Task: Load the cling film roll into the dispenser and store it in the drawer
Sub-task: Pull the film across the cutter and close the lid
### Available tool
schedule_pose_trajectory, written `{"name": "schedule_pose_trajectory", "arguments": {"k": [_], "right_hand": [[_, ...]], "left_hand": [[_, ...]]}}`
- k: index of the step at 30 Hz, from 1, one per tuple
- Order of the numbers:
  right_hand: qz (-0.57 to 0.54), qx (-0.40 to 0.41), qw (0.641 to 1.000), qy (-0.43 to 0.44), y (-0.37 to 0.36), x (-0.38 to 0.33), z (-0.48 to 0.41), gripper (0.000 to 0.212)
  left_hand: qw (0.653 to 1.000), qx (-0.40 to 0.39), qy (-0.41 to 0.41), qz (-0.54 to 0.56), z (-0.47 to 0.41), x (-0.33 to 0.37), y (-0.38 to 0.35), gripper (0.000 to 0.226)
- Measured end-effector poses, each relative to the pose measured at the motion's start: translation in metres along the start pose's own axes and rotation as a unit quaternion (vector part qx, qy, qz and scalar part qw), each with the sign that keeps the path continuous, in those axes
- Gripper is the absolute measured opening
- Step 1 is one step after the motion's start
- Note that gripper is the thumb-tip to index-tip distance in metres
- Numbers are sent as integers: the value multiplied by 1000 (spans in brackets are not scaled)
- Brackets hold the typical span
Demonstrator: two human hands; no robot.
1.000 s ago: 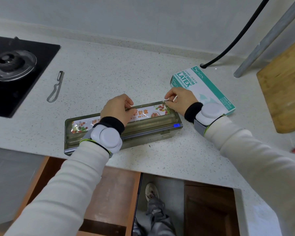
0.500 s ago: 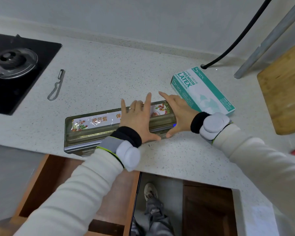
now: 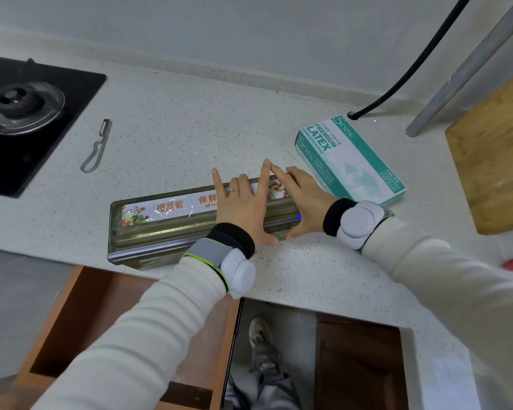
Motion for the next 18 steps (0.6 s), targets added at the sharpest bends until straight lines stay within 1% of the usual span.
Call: {"name": "schedule_pose_trajectory", "arguments": {"k": [5, 10, 18], "right_hand": [[1, 3, 1000, 7, 2, -1, 0, 141], [14, 22, 1000, 5, 1, -2, 0, 140], [60, 30, 998, 6, 1, -1, -1, 136]], "left_hand": [[1000, 6, 1, 18, -2, -1, 3, 145], [1000, 9, 7, 6, -2, 2, 4, 141], [1000, 6, -10, -21, -6, 1, 6, 144]]}}
Point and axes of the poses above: each hand's wrist, its own z-axis away from the middle knuckle, its own y-axis out of the back of the hand, x = y × z, the point moved 2 cm from there along -z, towards the middle knuckle, and after that the axes turned 15 degrees about -y, right-handed, at the moved point
